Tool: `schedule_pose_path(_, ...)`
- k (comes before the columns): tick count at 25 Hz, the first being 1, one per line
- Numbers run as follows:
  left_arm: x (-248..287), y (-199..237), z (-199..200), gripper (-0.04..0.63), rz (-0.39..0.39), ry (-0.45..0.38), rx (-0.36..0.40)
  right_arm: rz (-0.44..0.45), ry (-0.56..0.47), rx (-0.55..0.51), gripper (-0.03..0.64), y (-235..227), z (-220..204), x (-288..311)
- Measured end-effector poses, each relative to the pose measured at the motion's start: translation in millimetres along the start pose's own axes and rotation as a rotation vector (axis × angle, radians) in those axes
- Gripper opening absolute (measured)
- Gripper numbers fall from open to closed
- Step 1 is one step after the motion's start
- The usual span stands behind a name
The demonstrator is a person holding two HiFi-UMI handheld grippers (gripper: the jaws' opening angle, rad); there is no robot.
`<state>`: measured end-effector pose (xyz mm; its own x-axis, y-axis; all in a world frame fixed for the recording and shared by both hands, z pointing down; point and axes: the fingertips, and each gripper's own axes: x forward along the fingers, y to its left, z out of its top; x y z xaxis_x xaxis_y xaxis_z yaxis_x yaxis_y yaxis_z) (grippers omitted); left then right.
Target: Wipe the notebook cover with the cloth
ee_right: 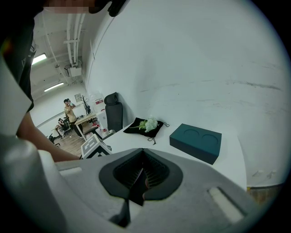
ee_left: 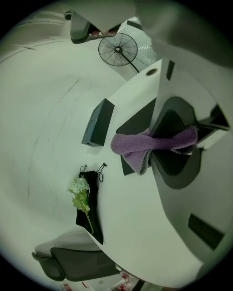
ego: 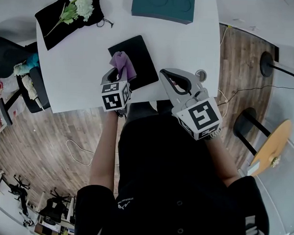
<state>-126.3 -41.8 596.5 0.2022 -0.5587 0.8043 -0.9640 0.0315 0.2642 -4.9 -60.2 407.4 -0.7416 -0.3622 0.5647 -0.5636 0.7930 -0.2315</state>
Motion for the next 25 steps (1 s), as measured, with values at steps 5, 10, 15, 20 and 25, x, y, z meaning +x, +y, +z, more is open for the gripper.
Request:
schedule_pose_path(5,-5,8,-2,0.069,0.009,-0.004,-0.005,0.002,0.002,-0.014,0.003,8,-1,0)
schedule_pose_path(10,-10,16,-5,0.069,0.019,-0.009,-0.008,-0.011,0.001,-0.025,0.003,16,-2,-1)
schedule_pose_path(15,-16,25,-9,0.069,0.029,-0.009,-0.010,-0.013,0.001,-0.025,0.003,25,-4,-2)
schedule_pose_path(20,-22,35,-13,0.069,0.040,-0.012,-0.026,-0.023,-0.004,-0.030,0.003,35,-5,-2)
schedule_pose_path(25,-31,46,-15,0.069,0.058,-0.027,-0.059,-0.039,-0.020,-0.029,0.003,45,-5,-5)
